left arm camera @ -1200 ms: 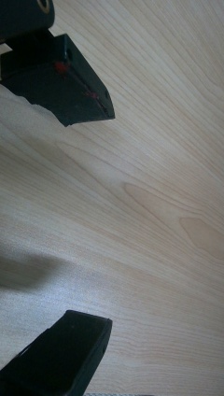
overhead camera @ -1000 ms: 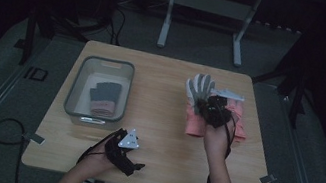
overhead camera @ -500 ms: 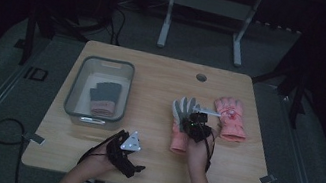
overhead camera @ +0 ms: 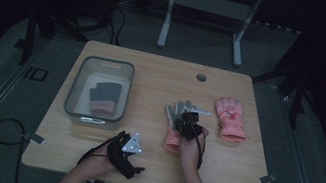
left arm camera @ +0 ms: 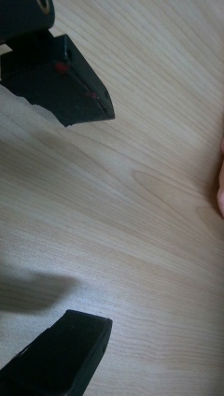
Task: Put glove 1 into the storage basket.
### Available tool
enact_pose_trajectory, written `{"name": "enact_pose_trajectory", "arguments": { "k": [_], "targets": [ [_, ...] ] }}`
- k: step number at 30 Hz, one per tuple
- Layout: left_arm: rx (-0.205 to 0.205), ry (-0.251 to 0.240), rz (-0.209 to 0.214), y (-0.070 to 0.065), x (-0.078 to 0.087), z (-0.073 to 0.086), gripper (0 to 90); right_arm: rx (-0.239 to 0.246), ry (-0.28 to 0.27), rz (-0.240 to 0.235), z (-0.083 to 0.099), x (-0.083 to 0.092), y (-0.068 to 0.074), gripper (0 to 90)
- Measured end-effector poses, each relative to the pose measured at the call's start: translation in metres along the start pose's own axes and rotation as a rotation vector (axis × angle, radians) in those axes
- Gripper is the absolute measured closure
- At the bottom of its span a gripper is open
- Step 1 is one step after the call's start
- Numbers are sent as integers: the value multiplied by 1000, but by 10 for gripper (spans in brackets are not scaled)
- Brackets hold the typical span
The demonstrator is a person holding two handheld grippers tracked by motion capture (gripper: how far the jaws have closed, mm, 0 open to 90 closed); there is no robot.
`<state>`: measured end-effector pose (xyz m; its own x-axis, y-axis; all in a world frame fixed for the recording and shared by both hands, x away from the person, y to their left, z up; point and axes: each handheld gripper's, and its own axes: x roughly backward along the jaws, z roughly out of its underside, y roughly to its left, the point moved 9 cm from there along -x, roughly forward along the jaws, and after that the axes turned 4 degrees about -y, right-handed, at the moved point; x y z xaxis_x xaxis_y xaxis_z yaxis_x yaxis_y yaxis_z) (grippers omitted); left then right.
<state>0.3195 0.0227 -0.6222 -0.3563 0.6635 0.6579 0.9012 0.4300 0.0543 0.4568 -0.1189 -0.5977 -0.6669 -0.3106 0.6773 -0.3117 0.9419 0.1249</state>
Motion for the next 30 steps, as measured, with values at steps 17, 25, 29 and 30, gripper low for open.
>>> {"name": "enact_pose_trajectory", "arguments": {
  "k": [17,25,29,30],
  "targets": [
    [-2,-21,-2,0,3,-2,26,147,-190,3,-59,72,-67,663],
    [-8,-15,-20,1,2,-2,25,148,-161,61,-62,85,-158,614],
    [-5,-8,-19,1,3,0,25,176,-123,80,-59,81,-185,602],
    [-3,-9,-23,1,3,0,25,176,-123,80,-59,81,-185,602]
  ]
}}
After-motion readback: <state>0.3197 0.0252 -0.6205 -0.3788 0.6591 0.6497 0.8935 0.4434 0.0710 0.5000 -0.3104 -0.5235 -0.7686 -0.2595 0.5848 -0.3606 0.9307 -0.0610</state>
